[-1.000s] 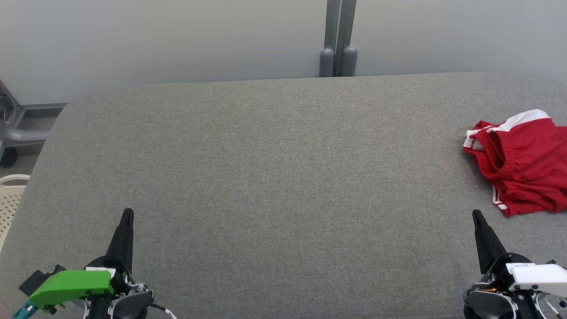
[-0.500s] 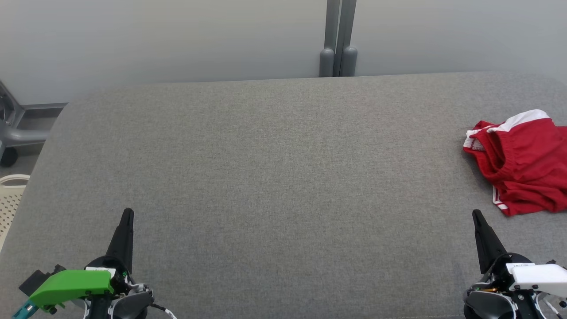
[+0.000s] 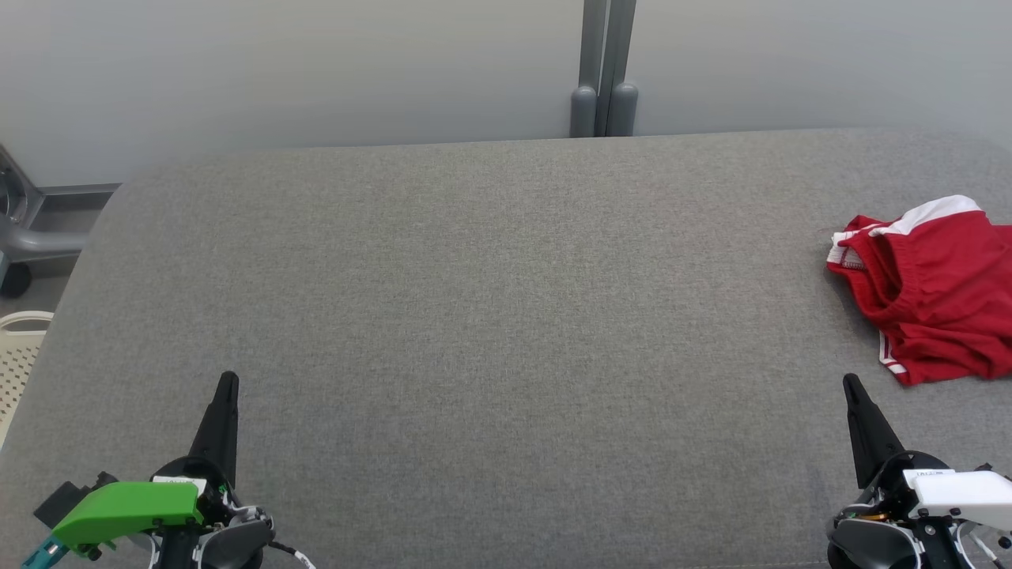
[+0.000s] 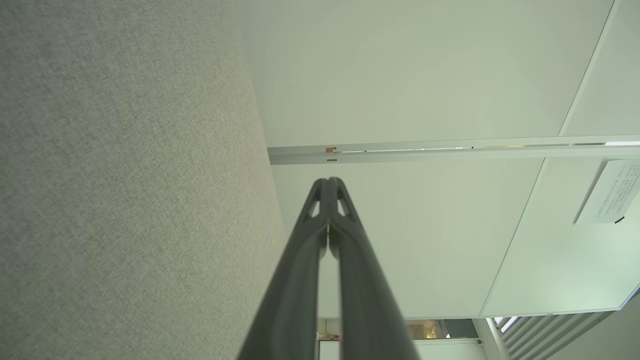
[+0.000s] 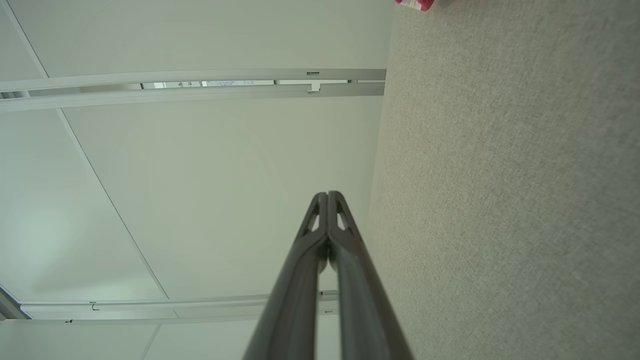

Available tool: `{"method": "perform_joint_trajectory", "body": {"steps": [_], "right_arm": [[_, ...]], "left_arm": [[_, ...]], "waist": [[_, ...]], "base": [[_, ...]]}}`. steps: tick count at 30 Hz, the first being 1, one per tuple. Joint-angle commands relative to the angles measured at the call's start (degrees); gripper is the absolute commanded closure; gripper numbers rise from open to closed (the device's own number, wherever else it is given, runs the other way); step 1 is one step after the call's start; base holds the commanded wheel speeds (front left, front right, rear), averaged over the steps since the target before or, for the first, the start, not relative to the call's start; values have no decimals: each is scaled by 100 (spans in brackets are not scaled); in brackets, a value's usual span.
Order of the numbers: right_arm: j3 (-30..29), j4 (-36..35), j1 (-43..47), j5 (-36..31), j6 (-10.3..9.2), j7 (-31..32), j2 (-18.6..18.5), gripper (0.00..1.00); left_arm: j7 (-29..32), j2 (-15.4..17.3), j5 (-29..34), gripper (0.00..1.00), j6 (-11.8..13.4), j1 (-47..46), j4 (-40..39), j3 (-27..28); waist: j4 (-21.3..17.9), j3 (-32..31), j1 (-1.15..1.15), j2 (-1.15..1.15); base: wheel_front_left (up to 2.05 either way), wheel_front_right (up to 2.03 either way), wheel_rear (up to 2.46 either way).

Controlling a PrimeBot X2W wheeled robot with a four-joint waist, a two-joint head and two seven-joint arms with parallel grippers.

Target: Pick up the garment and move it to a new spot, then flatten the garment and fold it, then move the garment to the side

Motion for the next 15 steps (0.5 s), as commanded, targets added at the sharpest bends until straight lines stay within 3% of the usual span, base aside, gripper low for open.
{"method": "perform_joint_trajectory", "body": {"steps": [1, 15], "right_arm": [[-11, -23, 44, 18, 2, 21, -24, 100], [-11, -23, 44, 18, 2, 21, -24, 100]], "left_arm": [[23, 2, -14, 100, -30, -62, -12, 13], [23, 2, -15, 100, -27, -62, -12, 12]], "waist": [[0, 0, 0, 0], [0, 0, 0, 0]], "base": [[0, 0, 0], [0, 0, 0]]}}
